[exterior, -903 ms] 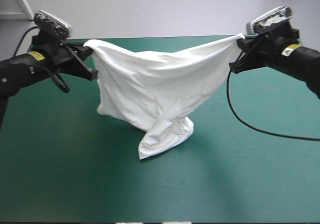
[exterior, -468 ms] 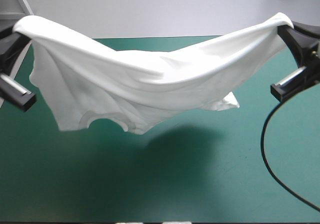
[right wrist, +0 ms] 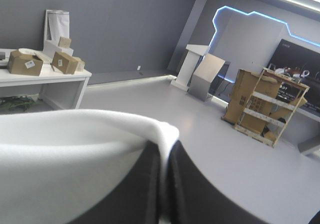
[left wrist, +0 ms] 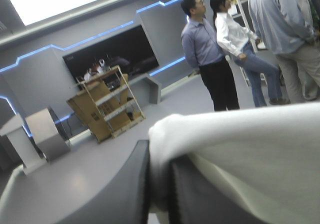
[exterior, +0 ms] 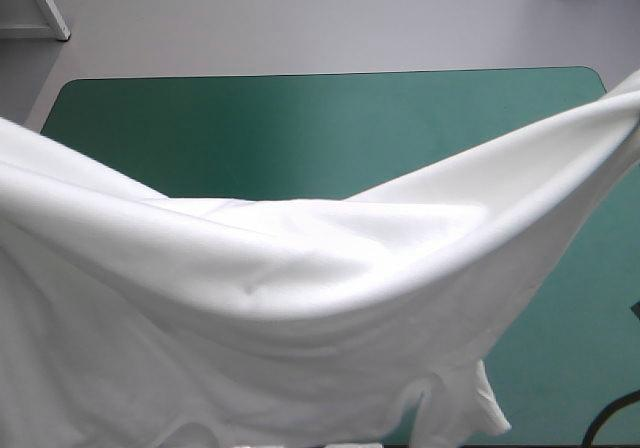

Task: Fold the cloth

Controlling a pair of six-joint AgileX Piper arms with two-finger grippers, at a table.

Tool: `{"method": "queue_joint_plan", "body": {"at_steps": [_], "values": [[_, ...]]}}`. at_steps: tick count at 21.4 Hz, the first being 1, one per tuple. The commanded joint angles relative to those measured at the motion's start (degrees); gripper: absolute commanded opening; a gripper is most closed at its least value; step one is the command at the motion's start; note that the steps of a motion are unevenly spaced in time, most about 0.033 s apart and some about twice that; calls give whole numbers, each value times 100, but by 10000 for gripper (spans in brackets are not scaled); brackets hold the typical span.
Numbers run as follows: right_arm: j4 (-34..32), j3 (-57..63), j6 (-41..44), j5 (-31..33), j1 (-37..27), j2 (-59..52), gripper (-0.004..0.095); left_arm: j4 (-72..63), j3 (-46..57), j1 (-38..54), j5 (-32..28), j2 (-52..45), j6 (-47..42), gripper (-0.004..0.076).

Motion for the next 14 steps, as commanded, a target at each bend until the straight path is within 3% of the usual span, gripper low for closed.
{"method": "queue_joint_plan", "body": {"at_steps": [1, 5, 8, 11, 14], "values": [[-195, 9, 93, -269, -4, 226, 0, -16, 474, 1, -424, 234, -117, 19], [-922, 598, 406, -313, -4, 460, 0, -41, 1820, 1, -478, 460, -91, 19], [-1092, 1627, 446, -597, -4, 670, 0, -30, 3034, 1, -852, 708, 64, 19], [-923, 2846, 403, -1407, -4, 1101, 0, -30, 4195, 1, -1631, 1277, 308, 19], [-895, 3402, 246, -2134, -4, 1918, 0, -30, 4462, 1, -2053, 2063, 510, 19]]}}
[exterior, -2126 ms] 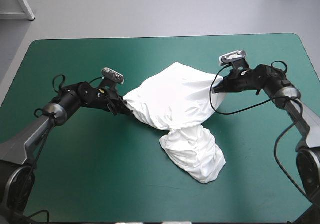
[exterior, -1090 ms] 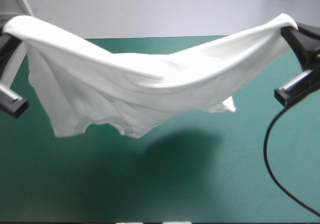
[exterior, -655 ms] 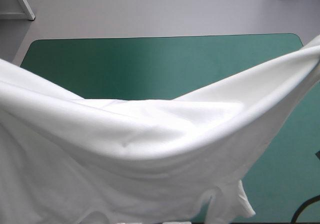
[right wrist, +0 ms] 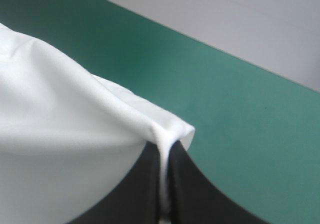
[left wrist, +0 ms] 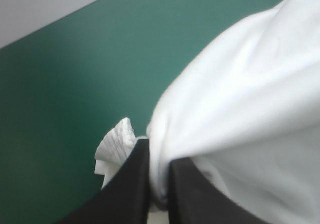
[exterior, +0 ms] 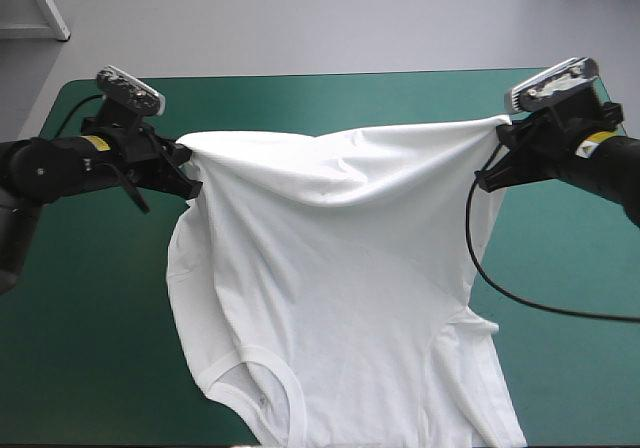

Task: Fold the cloth

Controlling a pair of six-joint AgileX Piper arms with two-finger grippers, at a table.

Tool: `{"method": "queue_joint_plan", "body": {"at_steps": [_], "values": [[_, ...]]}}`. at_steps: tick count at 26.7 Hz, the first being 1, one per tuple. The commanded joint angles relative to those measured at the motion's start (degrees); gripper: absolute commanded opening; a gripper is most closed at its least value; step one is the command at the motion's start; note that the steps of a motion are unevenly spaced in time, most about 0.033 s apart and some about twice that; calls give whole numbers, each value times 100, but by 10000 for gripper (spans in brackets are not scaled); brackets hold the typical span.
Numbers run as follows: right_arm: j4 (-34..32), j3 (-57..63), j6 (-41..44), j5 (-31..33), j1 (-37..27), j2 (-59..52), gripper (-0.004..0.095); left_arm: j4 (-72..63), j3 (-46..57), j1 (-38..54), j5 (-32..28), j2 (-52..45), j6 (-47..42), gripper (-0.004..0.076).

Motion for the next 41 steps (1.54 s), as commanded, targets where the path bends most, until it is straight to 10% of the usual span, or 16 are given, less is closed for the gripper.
{"method": "queue_joint_plan", "body": {"at_steps": [1, 9, 18, 23, 28, 41], "values": [[94, 71, -167, -1112, -4, 636, 0, -197, -72, 1, -901, 475, 99, 19], [10, -732, -437, -2018, -53, 2594, 0, -409, -83, 1, -2510, 2088, 718, 19], [203, -1183, -474, -2060, -199, 3820, 9, -773, -536, 1, -2589, 3273, 969, 24], [218, -1183, -571, -2060, -199, 4082, 256, -929, -628, 1, -2564, 3505, 969, 191], [248, -1183, -549, -2178, -199, 3885, 583, -942, -665, 1, -2359, 3361, 895, 464], [329, -1394, 213, -866, -199, 1918, 576, 992, -562, 10, -257, 1693, -1284, 445]]}}
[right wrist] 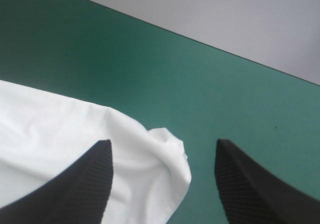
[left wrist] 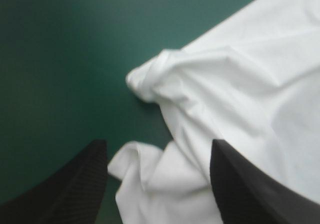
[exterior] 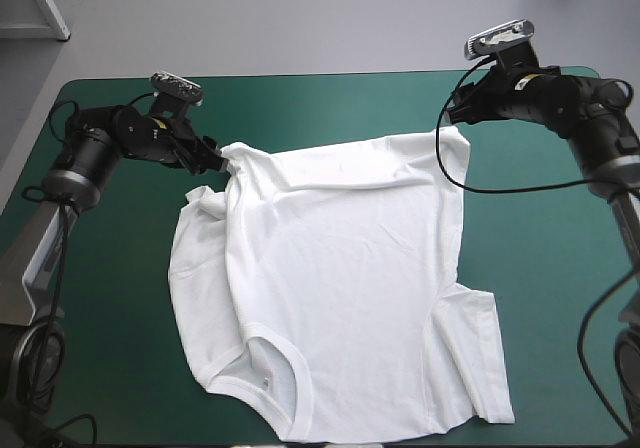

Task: Fold the cloth

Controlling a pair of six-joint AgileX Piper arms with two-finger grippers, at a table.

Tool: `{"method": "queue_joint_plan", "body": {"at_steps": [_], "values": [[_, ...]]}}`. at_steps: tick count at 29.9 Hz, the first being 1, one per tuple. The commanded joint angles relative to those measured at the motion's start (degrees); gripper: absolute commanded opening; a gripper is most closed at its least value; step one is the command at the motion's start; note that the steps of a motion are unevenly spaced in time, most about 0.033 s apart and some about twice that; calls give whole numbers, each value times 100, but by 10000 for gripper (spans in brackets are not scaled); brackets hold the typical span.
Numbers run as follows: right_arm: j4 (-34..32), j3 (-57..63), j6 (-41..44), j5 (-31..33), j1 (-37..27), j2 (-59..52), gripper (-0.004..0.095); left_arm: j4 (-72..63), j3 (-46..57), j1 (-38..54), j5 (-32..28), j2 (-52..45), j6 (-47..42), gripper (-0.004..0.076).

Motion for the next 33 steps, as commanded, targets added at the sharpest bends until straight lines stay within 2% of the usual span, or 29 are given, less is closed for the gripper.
{"method": "queue_joint_plan", "body": {"at_steps": [1, 6, 9, 15, 18, 24, 33], "values": [[182, -203, 228, 394, -54, -796, 576, 188, 17, 5, 621, -641, -603, 445], [358, -203, 460, 1517, -54, -1225, 576, 61, 1313, 5, 668, -1381, -923, 445], [437, -103, 468, 1989, -54, -1409, 576, 61, 2432, 5, 343, -1906, -1296, 445], [613, 369, 586, 2022, -54, -1761, 576, 76, 3872, 5, -582, -2596, -1847, 444], [640, 653, 575, 1949, -54, -1823, 576, 138, 4149, 5, -890, -2542, -2054, 444], [760, 974, 519, 1892, -34, -1821, 576, 909, 4215, 151, -1107, -2430, -2655, 444], [850, 1071, 419, 1880, -34, -1810, 576, 438, 4215, 505, -1390, -1786, -2047, 444]]}}
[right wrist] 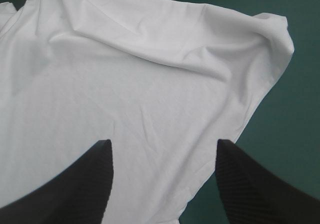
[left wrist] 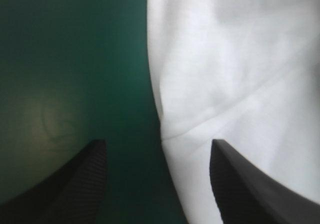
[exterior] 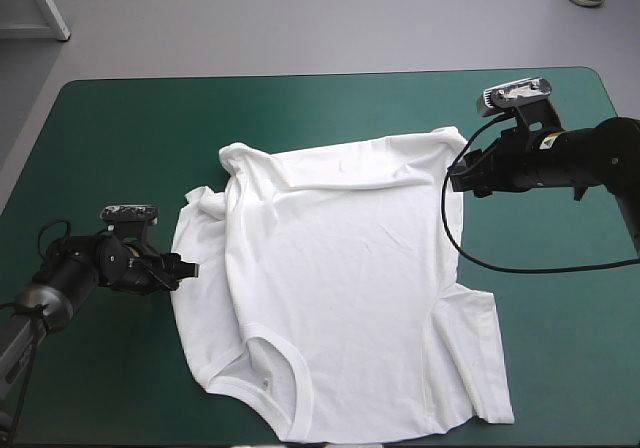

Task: Fold the cloth

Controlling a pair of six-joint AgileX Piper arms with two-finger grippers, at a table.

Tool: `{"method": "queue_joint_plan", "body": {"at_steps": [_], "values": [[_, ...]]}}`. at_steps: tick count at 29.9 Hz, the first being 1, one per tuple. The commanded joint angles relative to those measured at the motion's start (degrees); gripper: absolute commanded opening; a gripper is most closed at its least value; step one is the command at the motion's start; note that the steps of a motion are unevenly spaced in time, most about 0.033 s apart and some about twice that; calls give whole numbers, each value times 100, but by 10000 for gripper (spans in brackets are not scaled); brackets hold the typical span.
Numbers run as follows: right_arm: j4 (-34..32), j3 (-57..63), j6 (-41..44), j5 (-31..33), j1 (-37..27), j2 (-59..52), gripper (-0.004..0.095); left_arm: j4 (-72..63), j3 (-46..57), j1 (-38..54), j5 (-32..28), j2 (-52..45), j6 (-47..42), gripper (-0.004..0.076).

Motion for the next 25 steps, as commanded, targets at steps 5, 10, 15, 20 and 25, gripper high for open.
{"method": "queue_joint_plan", "body": {"at_steps": [5, 10, 15, 20, 25], "values": [[50, 639, -60, -510, -32, -363, 576, -712, -131, 11, -525, 496, 632, 443], [44, 1771, -49, -560, -32, -641, 576, -690, -131, 11, -382, 822, 864, 342], [-52, 2752, 9, -598, -32, -1114, 575, -725, -131, 11, -332, 997, 1183, 15], [-525, 3051, 317, -158, -32, -1739, 557, -725, -131, 11, -349, 997, 1330, 19], [-427, 3064, 388, 388, -32, -2432, 557, -739, -131, 11, -349, 997, 1364, 19]]}}
